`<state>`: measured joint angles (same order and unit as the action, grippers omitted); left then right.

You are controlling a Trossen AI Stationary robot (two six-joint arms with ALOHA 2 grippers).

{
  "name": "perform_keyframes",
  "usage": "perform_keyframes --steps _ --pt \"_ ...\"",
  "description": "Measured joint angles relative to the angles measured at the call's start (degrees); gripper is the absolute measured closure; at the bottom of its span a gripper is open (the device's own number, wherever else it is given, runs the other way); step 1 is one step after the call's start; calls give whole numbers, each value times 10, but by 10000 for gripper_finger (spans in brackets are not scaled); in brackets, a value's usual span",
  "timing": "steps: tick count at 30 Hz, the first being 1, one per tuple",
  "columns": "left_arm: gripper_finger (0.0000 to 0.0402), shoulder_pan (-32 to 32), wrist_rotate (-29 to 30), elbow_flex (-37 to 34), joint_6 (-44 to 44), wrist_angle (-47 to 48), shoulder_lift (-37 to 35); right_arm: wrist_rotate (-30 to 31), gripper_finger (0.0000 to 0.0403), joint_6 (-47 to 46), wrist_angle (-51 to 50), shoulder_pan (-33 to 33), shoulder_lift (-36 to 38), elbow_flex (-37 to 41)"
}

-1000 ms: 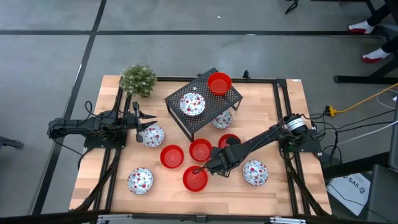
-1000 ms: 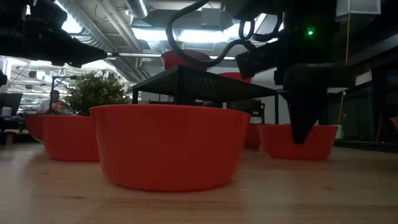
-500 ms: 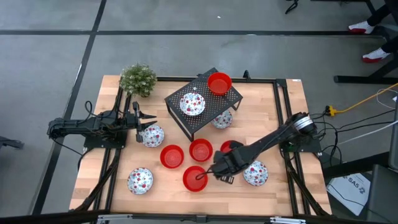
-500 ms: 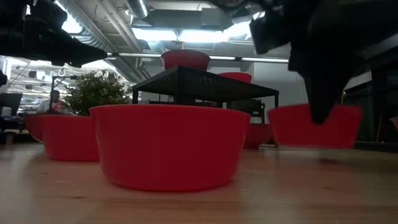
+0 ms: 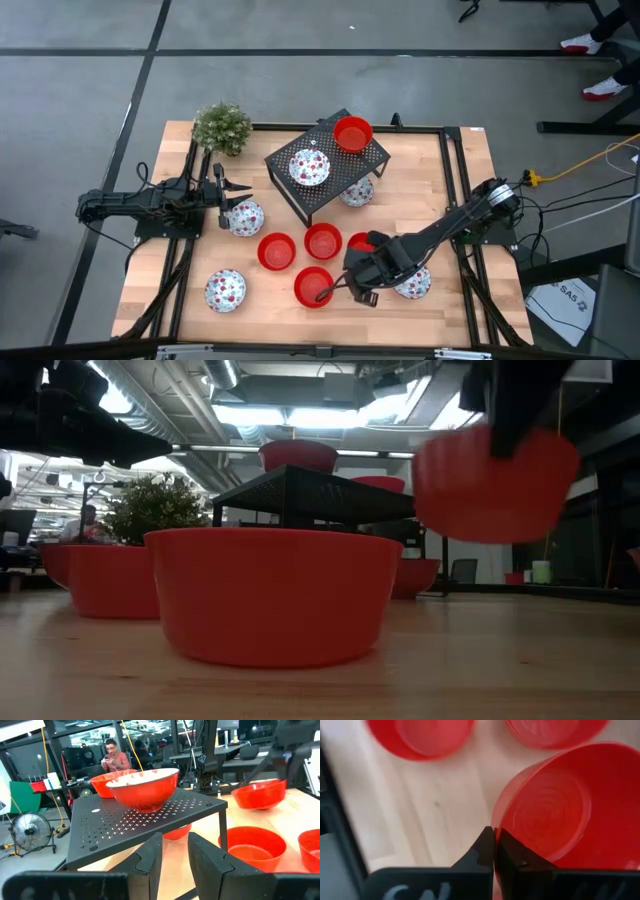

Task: Pick & Place Mini bowls
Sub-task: Stack the red bowl on the red bowl on the shelf

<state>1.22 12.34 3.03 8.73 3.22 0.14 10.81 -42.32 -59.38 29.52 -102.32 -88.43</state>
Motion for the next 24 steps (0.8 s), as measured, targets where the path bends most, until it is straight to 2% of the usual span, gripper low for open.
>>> perform_keyframes --steps 10,19,24 --pt "313 0 0 0 0 0 0 4 401 112 0 11 0 -133" --pt "313 0 0 0 0 0 0 93 401 224 0 7 0 -256" --pt "313 0 0 0 0 0 0 107 401 277 0 -21 0 -304"
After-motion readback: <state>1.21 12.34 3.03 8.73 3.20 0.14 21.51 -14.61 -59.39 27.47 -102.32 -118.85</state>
